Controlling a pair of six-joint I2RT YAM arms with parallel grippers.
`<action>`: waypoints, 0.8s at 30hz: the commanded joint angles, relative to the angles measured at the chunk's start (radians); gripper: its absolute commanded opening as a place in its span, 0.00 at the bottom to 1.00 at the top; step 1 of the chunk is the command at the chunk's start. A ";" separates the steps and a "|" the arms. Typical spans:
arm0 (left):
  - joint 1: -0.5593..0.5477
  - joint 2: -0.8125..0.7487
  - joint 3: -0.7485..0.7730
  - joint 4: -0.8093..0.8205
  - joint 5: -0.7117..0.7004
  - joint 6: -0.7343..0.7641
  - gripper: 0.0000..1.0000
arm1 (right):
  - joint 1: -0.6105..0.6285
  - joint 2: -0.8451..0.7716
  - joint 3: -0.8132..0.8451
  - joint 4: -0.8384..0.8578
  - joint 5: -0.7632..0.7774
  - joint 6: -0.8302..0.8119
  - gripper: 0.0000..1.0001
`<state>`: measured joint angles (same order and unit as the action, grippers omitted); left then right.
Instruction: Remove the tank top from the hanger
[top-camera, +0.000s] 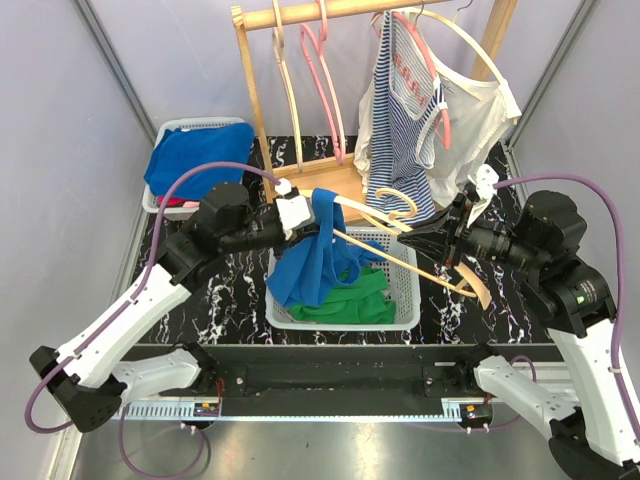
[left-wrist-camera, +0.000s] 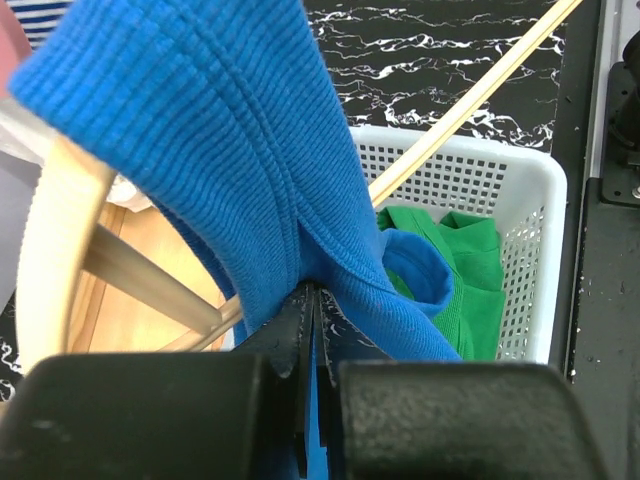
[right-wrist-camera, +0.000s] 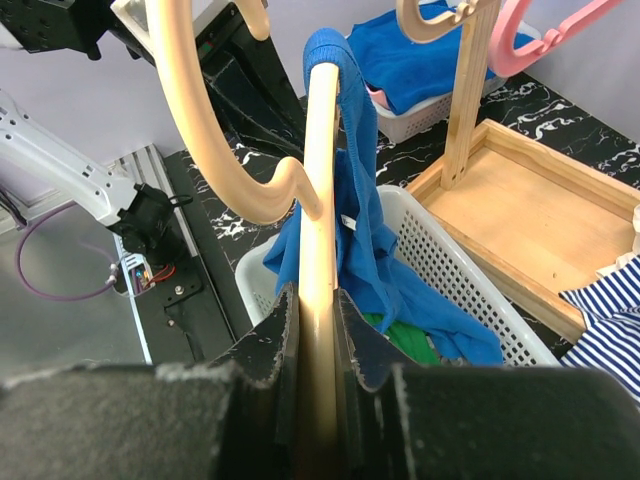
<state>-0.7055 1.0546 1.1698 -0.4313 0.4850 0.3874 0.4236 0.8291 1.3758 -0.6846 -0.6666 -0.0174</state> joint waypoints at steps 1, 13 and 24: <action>-0.003 -0.002 0.031 0.046 -0.019 -0.009 0.00 | 0.001 -0.016 0.023 0.074 -0.014 0.011 0.02; 0.011 -0.103 0.036 -0.089 -0.126 0.030 0.65 | 0.001 -0.022 0.009 0.059 0.016 -0.015 0.01; 0.031 -0.134 -0.027 -0.103 -0.114 0.021 0.64 | 0.001 -0.025 0.000 0.057 0.016 -0.016 0.00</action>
<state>-0.6800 0.9298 1.1645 -0.5507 0.3725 0.4030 0.4232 0.8143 1.3666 -0.6857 -0.6479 -0.0265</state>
